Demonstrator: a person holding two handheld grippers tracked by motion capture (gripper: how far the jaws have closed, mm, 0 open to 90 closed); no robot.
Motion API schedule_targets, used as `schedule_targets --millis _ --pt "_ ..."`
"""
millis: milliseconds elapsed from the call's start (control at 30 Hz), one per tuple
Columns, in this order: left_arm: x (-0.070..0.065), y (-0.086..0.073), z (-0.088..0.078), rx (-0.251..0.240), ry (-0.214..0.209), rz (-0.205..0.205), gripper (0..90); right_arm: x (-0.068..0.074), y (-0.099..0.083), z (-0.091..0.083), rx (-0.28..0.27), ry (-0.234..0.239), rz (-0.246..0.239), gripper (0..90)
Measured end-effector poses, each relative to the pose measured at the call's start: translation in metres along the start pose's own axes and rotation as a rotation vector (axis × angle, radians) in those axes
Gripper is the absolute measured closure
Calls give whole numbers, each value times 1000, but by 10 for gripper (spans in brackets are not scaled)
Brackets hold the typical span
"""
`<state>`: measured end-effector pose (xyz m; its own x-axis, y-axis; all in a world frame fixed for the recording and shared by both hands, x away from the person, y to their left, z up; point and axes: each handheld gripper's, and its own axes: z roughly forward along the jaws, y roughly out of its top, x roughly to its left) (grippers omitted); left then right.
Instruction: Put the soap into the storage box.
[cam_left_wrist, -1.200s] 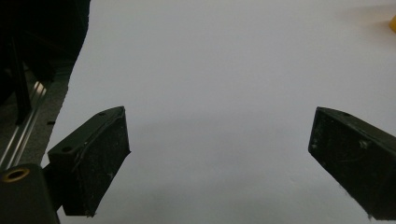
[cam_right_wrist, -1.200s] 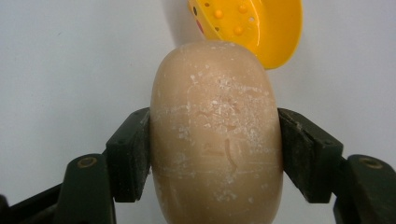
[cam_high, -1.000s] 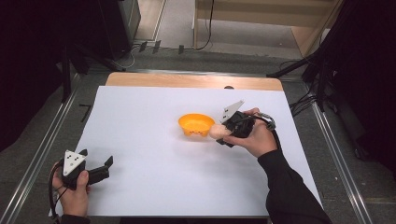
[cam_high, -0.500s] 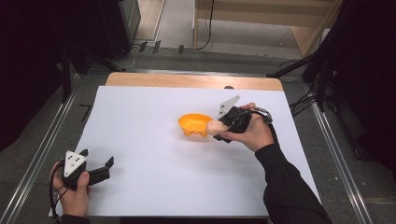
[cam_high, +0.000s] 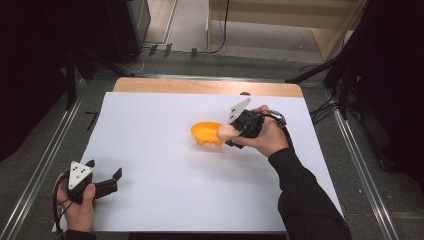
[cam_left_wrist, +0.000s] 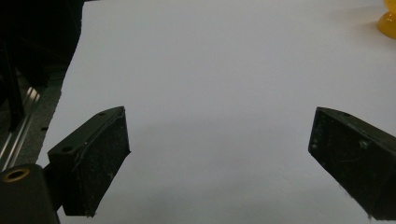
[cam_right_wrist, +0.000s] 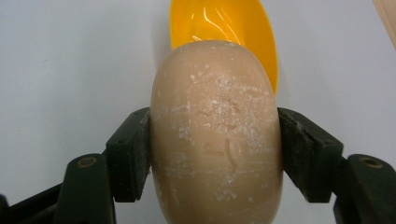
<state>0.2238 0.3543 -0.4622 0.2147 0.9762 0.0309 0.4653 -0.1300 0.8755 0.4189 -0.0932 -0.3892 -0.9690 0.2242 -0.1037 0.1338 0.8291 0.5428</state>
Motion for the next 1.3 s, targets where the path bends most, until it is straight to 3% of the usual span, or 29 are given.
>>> schedule_targets --millis 533,833,1300 --pt "0 0 0 -2 -2 2 55 -10 17 13 -24 17 -56 328" --pt "0 0 -1 -6 -5 5 55 -13 27 23 1 24 -56 328" --pt "-2 0 0 -6 -1 22 55 -16 41 36 -10 50 -60 327"
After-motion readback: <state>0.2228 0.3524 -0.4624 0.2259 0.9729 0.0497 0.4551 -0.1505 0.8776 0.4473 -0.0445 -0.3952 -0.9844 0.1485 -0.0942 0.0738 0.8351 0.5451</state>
